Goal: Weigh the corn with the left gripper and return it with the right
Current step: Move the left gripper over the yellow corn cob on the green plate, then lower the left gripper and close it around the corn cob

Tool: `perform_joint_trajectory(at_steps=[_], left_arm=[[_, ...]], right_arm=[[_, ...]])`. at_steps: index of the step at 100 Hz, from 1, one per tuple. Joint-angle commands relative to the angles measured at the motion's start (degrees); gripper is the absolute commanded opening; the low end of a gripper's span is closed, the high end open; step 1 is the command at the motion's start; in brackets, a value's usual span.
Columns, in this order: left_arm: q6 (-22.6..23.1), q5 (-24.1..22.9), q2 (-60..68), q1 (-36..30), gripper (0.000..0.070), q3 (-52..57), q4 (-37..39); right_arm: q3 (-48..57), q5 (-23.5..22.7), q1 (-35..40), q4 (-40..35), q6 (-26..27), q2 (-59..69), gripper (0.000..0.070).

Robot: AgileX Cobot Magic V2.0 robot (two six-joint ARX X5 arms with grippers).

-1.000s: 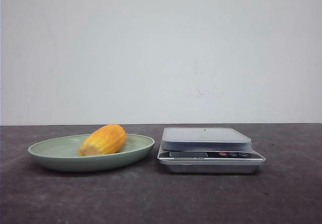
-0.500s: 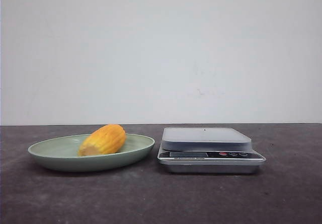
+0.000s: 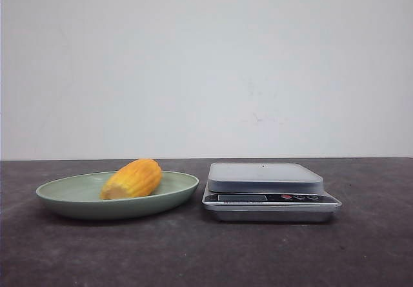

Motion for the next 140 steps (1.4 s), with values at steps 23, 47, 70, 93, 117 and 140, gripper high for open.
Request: perform_joint_trajectory(at_steps=[23, 47, 70, 93, 117, 140], left_arm=[[-2.2, 3.1, 22.9, -0.1, 0.0093, 32.2, -3.3], [-1.1, 11.0, 36.1, -2.7, 0.0458, 49.2, -10.0], [2.0, 9.6, 48.4, -14.2, 0.0457, 55.3, -12.8], [3.1, 3.8, 63.6, -23.2, 0.046, 55.3, -14.0], [1.9, 1.0, 79.1, -25.4, 0.0459, 55.3, -11.4], [-0.3, 1.0, 88.6, -26.0, 0.0459, 55.3, -11.3]], right_arm=[[25.9, -5.1, 0.2, -5.0, 1.4, 17.6, 0.0073], [41.4, -9.3, 0.2, -9.9, -2.0, 28.0, 0.0492], [50.8, -11.2, 0.8, -18.8, -5.2, 35.2, 0.0492], [52.4, -12.3, 1.5, -24.1, -7.4, 37.3, 0.0492], [52.4, -12.3, 1.7, -26.5, -8.7, 37.0, 0.0492], [52.4, -12.3, 1.7, -27.5, -8.9, 36.4, 0.0492]])
